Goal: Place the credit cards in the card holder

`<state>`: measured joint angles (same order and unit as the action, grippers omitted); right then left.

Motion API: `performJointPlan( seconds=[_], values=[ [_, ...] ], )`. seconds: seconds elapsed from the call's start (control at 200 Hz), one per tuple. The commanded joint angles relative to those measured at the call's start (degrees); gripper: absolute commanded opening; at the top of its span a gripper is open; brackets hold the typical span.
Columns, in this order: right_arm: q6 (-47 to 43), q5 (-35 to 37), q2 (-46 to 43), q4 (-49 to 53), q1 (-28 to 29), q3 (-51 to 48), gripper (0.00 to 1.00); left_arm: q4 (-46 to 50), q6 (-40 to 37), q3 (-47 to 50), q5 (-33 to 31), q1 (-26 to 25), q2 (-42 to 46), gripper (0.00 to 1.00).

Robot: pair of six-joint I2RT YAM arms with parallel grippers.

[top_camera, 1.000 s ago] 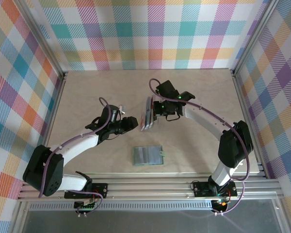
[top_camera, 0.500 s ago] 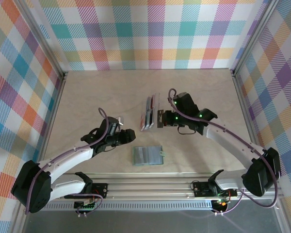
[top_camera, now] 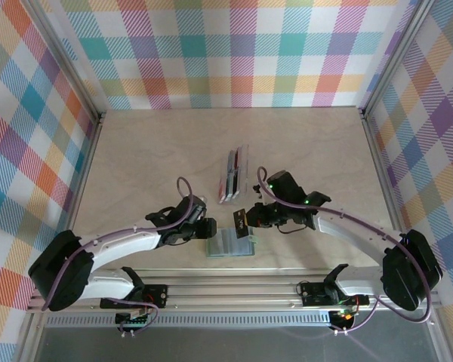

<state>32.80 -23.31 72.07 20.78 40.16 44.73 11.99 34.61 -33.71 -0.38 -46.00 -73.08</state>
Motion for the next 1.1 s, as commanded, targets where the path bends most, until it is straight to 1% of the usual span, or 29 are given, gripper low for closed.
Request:
performJointPlan(
  seconds=[0.0, 0.195, 0.4, 0.75, 1.095],
  values=[
    [1.0, -4.5, 1.4, -4.9, 0.4, -2.0, 0.00, 1.6, -1.2, -1.8, -4.9, -1.5, -1.3, 0.47],
    [1.6, -5.6, 4.6, -7.2, 1.3, -3.6, 0.00, 0.9, -1.2, -2.1, -5.9, -3.1, -4.1, 0.46],
    [1.7, -6.5, 7.8, -9.0, 2.2, -3.2, 0.00, 0.8, -0.8, -2.1, -7.5, -4.4, -6.8, 0.43],
    [1.9, -7.4, 15.5, -11.3, 3.4, -1.3, 0.00, 0.8, -0.2, -0.3, -8.7, -4.5, -4.6, 0.41],
    [2.1, -7.9, 18.3, -11.9, 3.7, -0.2, 0.00, -0.1, 0.2, 0.8, -7.9, -4.6, -4.5, 0.41]
  ],
)
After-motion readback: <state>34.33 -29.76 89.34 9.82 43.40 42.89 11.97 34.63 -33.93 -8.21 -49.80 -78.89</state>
